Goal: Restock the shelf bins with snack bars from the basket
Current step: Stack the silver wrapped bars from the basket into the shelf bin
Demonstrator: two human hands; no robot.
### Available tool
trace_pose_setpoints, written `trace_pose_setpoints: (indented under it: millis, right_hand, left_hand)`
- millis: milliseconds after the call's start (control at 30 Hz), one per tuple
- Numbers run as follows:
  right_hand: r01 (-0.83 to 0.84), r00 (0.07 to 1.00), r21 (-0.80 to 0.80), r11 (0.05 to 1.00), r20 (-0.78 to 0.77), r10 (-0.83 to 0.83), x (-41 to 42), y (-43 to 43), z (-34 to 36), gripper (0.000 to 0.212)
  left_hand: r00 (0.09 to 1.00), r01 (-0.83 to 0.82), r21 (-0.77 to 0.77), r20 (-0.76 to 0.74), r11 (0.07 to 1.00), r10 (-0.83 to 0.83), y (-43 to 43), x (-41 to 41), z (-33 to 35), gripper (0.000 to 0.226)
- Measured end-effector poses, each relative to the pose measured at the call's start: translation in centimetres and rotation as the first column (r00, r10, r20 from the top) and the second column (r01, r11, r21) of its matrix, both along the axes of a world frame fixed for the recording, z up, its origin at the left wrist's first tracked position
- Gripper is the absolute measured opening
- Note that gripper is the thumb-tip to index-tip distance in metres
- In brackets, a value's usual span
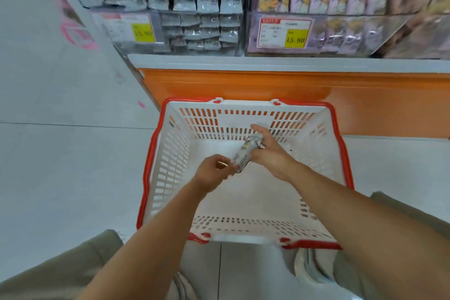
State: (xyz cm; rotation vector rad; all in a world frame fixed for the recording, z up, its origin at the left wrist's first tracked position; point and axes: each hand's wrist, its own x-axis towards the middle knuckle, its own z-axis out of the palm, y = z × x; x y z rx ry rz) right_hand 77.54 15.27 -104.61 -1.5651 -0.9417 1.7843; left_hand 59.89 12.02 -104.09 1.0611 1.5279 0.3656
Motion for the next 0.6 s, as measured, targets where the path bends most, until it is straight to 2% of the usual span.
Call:
trace_pose_setpoints:
  millis: [67,133,233,367,500,600]
  right_hand:
    - [0.037,0.998,0.009,0.999,-0.060,-0.037,-1.3,0.0,2.9,0.069]
    - [0.058,0.990,0.032,0.998,-0.131,-0.054,-2.6,-0.3,6.1,0.057]
    - [0.037,0.996,0.127,0.991,-0.084,-0.027,-4.0,-0.6,10.3,0.039]
    - [-0.103,0.994,0.275,0.956,0.053,0.092,-4.8,-1.6,15.4,0.026]
    - [-0.280,0.959,0.409,0.869,0.166,0.231,-5.6,-3.0,19.6,0.035]
    - [-0.369,0.929,0.504,0.781,0.214,0.301,-6.6,-3.7,21.8,0.027]
  left_hand:
    - [0.998,0.009,0.140,-0.070,0.990,0.001,-0.6,-0.7,2.8,0.024]
    - [0.990,0.009,0.271,-0.135,0.962,0.029,-1.5,-1.4,5.8,0.026]
    - [0.985,-0.021,0.418,-0.149,0.908,0.092,-2.7,-2.8,10.0,0.024]
    - [0.976,-0.166,0.472,-0.049,0.866,0.214,-3.8,-5.7,14.7,0.023]
    - [0.962,-0.273,0.471,0.158,0.839,0.224,-4.2,-8.2,18.7,0.016]
    - [0.919,-0.361,0.438,0.314,0.823,0.236,-4.0,-9.3,20.8,0.017]
